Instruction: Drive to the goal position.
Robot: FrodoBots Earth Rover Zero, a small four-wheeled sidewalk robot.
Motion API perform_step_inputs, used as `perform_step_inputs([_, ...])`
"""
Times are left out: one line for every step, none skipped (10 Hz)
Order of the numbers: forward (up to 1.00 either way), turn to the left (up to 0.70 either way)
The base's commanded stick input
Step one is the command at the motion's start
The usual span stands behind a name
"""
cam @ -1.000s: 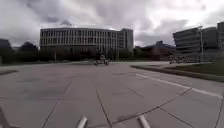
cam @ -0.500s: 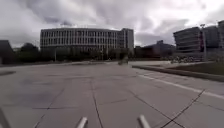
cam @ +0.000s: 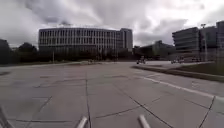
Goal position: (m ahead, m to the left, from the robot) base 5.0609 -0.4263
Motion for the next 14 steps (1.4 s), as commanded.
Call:
perform_step_inputs([0.70, 0.01])
perform_step_inputs([0.70, 0.01])
perform_step_inputs([0.70, 0.01])
perform_step_inputs([0.70, 0.01])
perform_step_inputs([0.70, 0.01])
perform_step_inputs([0.70, 0.01])
perform_step_inputs([0.70, 0.01])
perform_step_inputs([0.70, 0.01])
perform_step_inputs([0.70, 0.01])
perform_step_inputs([0.70, 0.01])
perform_step_inputs([0.70, 0.01])
perform_step_inputs([0.70, 0.01])
perform_step_inputs([0.70, 0.01])
perform_step_inputs([0.70, 0.01])
